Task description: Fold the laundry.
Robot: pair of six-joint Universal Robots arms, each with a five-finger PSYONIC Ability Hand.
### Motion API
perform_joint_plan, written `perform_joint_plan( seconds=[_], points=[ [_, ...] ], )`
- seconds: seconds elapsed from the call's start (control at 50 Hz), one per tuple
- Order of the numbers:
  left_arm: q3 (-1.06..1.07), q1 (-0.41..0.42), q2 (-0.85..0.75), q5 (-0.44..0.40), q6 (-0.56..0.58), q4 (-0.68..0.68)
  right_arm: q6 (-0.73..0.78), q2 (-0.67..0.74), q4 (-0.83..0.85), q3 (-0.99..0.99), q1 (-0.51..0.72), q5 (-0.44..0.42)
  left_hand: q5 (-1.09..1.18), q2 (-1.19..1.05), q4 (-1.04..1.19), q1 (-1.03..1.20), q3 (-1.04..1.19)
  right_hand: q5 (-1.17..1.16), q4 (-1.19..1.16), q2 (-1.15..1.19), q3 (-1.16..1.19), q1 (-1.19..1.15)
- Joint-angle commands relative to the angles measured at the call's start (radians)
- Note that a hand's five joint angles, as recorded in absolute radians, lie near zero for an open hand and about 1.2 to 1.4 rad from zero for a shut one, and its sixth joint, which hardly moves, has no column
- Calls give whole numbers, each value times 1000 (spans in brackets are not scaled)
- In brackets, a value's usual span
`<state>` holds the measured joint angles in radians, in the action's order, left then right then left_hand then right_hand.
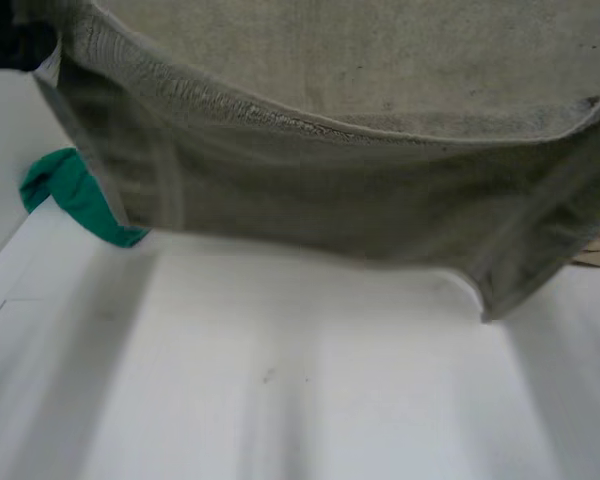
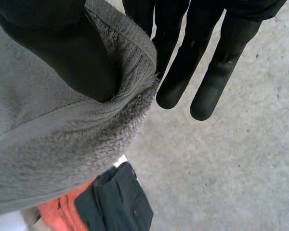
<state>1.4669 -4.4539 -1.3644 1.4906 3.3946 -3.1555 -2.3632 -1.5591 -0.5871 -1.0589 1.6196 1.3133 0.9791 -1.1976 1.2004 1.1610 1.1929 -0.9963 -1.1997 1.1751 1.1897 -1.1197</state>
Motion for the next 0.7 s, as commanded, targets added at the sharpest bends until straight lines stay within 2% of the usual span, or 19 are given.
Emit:
perform_joint_plan(
  seconds=[0.02,0.12,0.2,0.26,0.28,0.34,0.36,0.42,0.44,0.46,0.54,0.58,0.7],
  points=[
    [99,-126,-60,-104,-29,101,36,39,-85,-26,-3,-5,243,-199,196,235,203,-225,-197,221,207,-277],
    [95,-131,-251,-101,-24,86,36,204,-77,2,8,7,243,-199,196,235,203,-225,-197,221,207,-277],
    [4,-127,-432,-79,-23,43,15,336,-28,74,46,21,243,-199,196,235,203,-225,-197,221,207,-277],
    [-120,-116,-571,-41,-23,12,-24,434,61,134,88,63,243,-199,196,235,203,-225,-197,221,207,-277],
    [-157,-110,-600,-35,-23,8,-51,488,138,183,111,95,243,-199,196,235,203,-225,-197,221,207,-277],
    [-316,-73,-700,-3,-24,-41,-79,534,235,240,134,129,243,-199,196,235,203,-225,-197,221,207,-277],
    [-359,-65,-722,0,-29,-67,-97,560,319,279,149,154,243,-199,196,235,203,-225,-197,221,207,-277],
    [-496,-44,-772,11,-32,-225,-128,583,464,332,171,173,243,-199,196,235,203,-225,-197,221,207,-277],
    [-523,-42,-779,13,-35,-272,-152,590,575,355,181,181,243,-199,196,235,203,-225,-197,221,207,-277],
    [-558,-41,-780,23,-38,-376,-166,590,634,364,186,182,243,-199,196,235,203,-225,-197,221,207,-277],
    [-623,-30,-785,65,-40,-590,-223,580,913,376,187,199,243,-199,196,235,203,-225,-197,221,207,-277],
    [-649,-30,-789,76,-40,-633,-234,571,1021,378,189,217,243,-199,196,235,203,-225,-197,221,207,-277],
    [-691,-22,-820,91,-41,-587,-238,565,1023,366,191,233,243,-199,196,235,203,-225,-197,221,207,-277]
  ],
)
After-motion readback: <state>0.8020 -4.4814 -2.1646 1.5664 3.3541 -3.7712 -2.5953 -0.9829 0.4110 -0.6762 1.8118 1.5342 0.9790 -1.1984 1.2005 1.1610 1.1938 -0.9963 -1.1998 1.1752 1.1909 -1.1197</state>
